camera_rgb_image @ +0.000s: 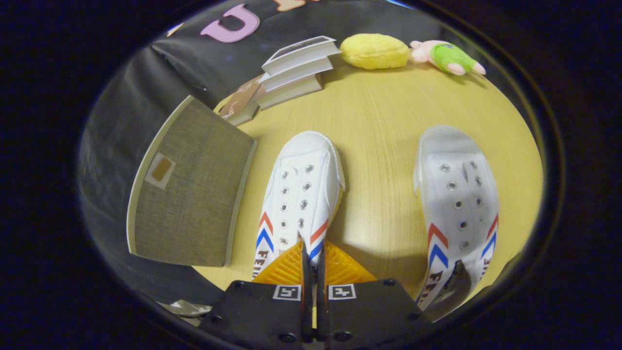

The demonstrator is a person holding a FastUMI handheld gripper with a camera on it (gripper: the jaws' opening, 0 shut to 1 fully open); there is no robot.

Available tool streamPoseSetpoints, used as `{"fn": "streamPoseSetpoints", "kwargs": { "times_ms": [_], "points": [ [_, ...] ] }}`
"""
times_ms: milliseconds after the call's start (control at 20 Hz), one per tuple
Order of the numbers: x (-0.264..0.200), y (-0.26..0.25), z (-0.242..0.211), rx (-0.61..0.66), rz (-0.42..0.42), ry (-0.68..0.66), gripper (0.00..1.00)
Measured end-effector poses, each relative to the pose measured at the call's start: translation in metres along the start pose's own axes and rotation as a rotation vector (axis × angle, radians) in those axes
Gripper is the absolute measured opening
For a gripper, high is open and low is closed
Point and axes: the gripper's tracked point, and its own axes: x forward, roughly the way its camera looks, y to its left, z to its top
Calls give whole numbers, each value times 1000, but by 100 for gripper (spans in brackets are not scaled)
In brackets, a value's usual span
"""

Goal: Open the storage box then place both shoes into the box .Put the left shoe in first, then the right shoe, with the right side of both shoes facing outward in a uniform manner.

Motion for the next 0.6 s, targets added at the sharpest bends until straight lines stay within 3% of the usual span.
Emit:
{"fn": "streamPoseSetpoints", "kwargs": {
  "times_ms": [600],
  "points": [
    [-28, 24, 2, 145, 46, -51, 6]
  ]
}}
